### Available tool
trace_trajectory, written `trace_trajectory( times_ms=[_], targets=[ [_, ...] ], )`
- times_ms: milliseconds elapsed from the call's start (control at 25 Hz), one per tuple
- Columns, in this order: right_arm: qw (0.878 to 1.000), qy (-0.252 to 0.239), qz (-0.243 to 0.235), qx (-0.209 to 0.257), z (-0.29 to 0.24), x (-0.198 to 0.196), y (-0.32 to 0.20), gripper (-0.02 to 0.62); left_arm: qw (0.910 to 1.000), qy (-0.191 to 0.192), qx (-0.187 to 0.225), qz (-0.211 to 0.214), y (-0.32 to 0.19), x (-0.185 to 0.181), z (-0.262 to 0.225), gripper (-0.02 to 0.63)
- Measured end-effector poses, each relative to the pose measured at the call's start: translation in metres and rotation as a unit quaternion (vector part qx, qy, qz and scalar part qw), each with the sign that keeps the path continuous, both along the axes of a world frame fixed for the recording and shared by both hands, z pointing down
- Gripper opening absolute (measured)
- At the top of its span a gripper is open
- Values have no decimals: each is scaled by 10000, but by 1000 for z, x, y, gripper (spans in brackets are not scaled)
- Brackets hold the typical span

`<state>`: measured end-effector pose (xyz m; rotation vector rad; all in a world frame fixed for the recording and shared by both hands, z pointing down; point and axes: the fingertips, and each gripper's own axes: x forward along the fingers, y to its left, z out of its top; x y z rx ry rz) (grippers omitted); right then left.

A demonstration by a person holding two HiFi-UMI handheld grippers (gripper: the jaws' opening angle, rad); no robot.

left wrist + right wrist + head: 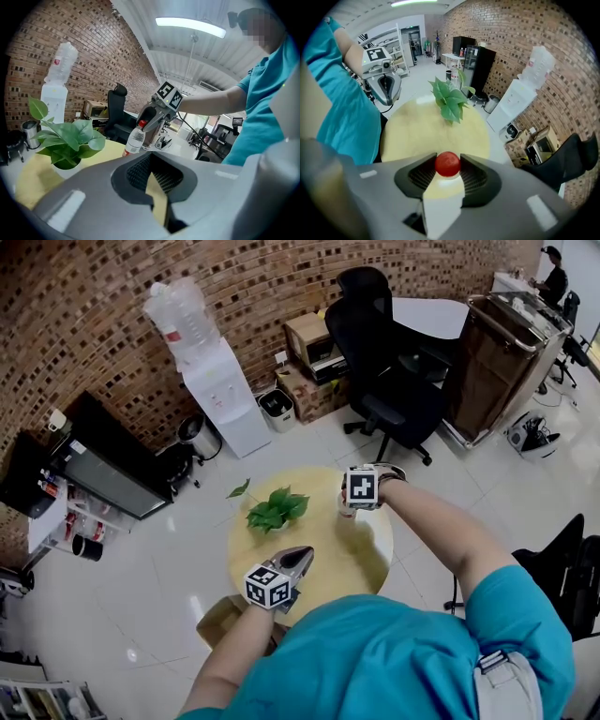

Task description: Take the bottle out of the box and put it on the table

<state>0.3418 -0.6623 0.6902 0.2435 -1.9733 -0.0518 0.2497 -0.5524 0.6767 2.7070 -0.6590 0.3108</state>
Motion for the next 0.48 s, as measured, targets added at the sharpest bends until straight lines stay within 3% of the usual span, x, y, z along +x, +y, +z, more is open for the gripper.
trace_trajectory(
  times_ms=[200,360,480],
  targets=[
    [9990,-408,193,39,4,0,0,166,10000,-61,10,58,4,-7,-3,-2],
    [9968,-266,673,349,0,16,-16,249,9999,-75,-50,136,7,-23,-7,-2],
    [9951,-667,716,137,-7,-1,-4,255,9997,-53,-77,213,11,-38,-16,-2]
  ],
)
